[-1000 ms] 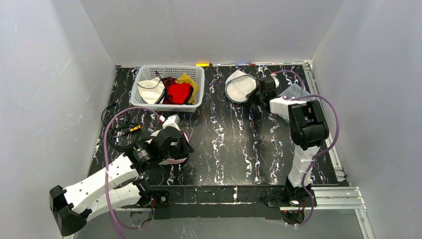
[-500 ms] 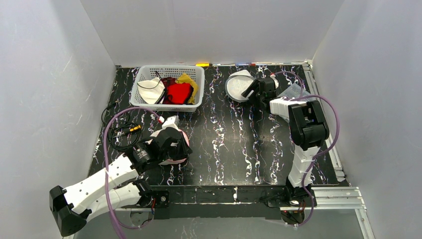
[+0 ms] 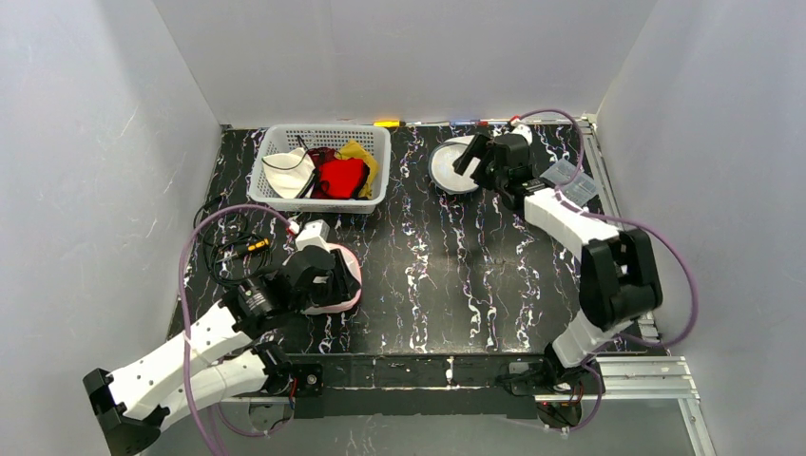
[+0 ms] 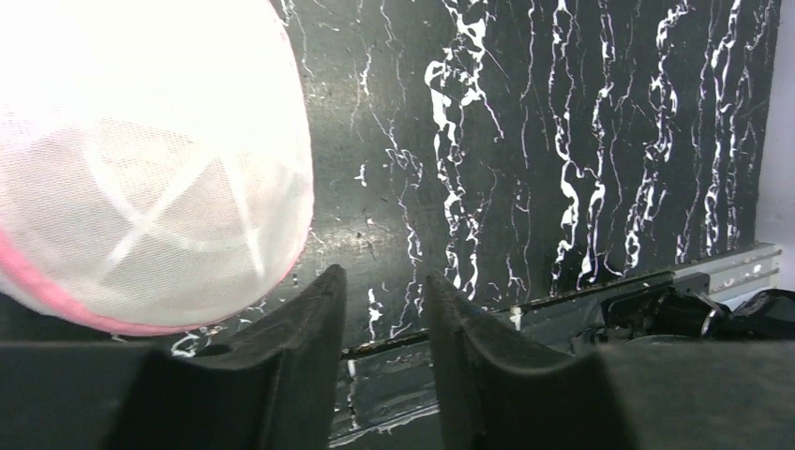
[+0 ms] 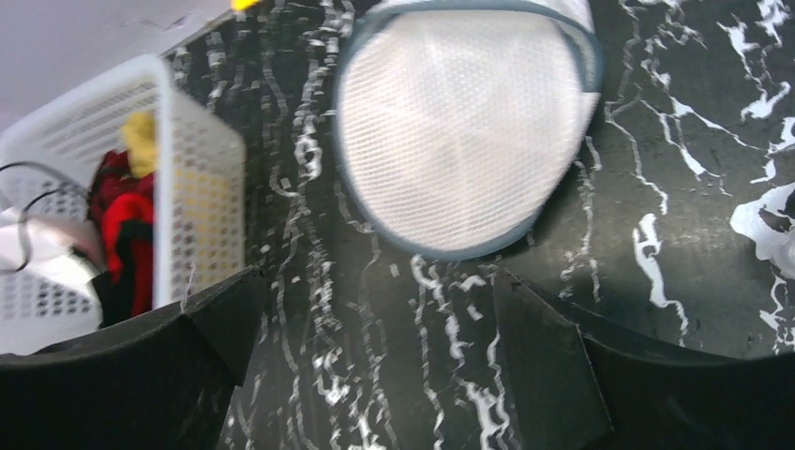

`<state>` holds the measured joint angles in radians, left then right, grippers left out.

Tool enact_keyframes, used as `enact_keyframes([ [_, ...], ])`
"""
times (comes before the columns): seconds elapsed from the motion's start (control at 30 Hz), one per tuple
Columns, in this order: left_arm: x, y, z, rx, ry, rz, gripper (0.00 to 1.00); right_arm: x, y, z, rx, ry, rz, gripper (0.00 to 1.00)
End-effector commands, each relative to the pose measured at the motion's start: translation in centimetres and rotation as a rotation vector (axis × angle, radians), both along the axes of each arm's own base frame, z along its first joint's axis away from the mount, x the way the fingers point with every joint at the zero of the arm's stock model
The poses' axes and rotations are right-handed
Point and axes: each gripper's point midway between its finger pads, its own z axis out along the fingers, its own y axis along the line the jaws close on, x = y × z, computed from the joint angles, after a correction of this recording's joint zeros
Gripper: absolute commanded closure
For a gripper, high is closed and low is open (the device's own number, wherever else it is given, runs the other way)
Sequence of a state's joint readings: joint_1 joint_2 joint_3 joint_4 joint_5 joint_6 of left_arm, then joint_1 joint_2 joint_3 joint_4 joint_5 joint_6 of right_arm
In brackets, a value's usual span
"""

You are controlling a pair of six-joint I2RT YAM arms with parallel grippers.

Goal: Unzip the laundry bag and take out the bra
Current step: Move the laundry bag to the center of the board.

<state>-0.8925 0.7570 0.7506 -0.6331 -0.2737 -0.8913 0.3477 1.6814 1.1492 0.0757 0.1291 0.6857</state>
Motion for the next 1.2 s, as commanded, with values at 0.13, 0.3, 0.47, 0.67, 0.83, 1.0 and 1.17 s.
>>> enact_keyframes([
  [0.13, -0.1, 5.3, 2.2, 0.088, -0.05, 0.187, 0.34, -9.4, 5.1, 10.0, -0.099, -0.258, 0.207, 0.01],
  [0.3, -0.5, 9.1, 2.6, 0.187, -0.075, 0.287, 0.23, -16.8, 9.4, 8.1, -0.016, -0.252, 0.487, 0.01],
  [0.47, -0.7, 10.0, 1.0, 0.21, -0.034, 0.334, 0.25, -23.0, 10.7, 2.3, 0.052, -0.17, 0.622, 0.02],
  [0.67, 0.1, 9.0, -2.4, 0.113, 0.1, 0.383, 0.27, -26.7, 11.1, -1.1, 0.102, -0.103, 0.69, 0.02],
  [0.83, 1.0, 8.4, -5.0, 0.058, 0.208, 0.407, 0.27, -27.6, 11.0, -1.5, 0.093, -0.1, 0.698, 0.02],
  [1.0, 1.6, 8.0, -7.1, 0.027, 0.251, 0.431, 0.37, -28.1, 10.8, -1.1, 0.108, -0.109, 0.701, 0.02],
  [1.17, 1.9, 7.1, -7.6, -0.018, 0.244, 0.408, 0.54, -27.6, 10.3, -1.0, 0.108, -0.119, 0.657, 0.01],
])
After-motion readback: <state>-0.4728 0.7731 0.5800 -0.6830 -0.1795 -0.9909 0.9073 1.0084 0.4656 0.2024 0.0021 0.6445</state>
